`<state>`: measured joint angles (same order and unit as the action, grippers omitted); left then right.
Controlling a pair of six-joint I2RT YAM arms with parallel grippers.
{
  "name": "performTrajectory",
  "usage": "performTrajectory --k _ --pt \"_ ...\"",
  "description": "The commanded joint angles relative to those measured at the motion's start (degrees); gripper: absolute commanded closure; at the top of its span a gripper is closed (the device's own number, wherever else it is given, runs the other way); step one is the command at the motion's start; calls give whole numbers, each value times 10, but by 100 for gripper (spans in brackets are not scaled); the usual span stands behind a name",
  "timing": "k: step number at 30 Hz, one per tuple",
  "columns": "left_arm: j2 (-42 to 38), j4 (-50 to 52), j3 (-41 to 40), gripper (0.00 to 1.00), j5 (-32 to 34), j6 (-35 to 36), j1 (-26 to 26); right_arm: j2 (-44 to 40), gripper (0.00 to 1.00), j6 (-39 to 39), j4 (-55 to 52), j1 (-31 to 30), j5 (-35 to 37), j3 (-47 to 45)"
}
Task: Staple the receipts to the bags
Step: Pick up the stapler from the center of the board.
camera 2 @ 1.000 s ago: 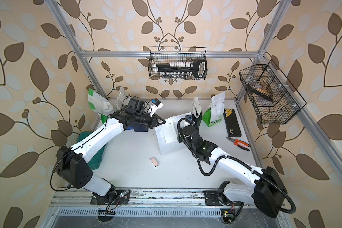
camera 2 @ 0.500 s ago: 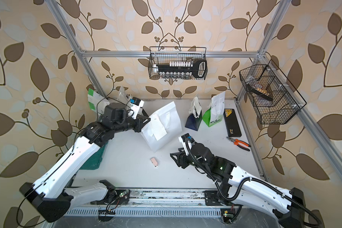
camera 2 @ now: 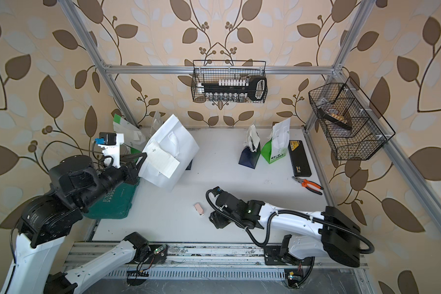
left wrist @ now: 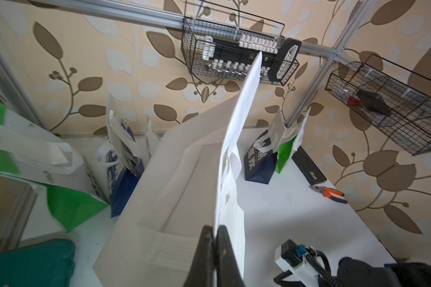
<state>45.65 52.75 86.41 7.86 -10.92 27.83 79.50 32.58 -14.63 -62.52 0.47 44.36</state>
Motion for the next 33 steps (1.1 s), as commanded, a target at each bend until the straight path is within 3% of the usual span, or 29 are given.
performTrajectory --k 1,8,12,19,21,28,33 --pt "-8 33 25 100 79 25 5 79 37 -3 33 -2 15 73" --pt "-13 55 45 100 87 40 4 245 42 -15 -51 -3 28 233" --pt "-20 55 47 100 93 46 5 286 45 -9 -77 -4 51 259" --pt "-16 53 38 100 82 53 5 354 59 -29 -139 -10 93 326" --pt "-16 53 39 100 77 54 5 362 67 -29 -147 -9 102 331" --pt "-3 63 51 100 18 59 5 246 100 -8 -90 6 145 217" --pt "10 42 32 100 -85 45 5 79 100 2 -52 39 175 90"
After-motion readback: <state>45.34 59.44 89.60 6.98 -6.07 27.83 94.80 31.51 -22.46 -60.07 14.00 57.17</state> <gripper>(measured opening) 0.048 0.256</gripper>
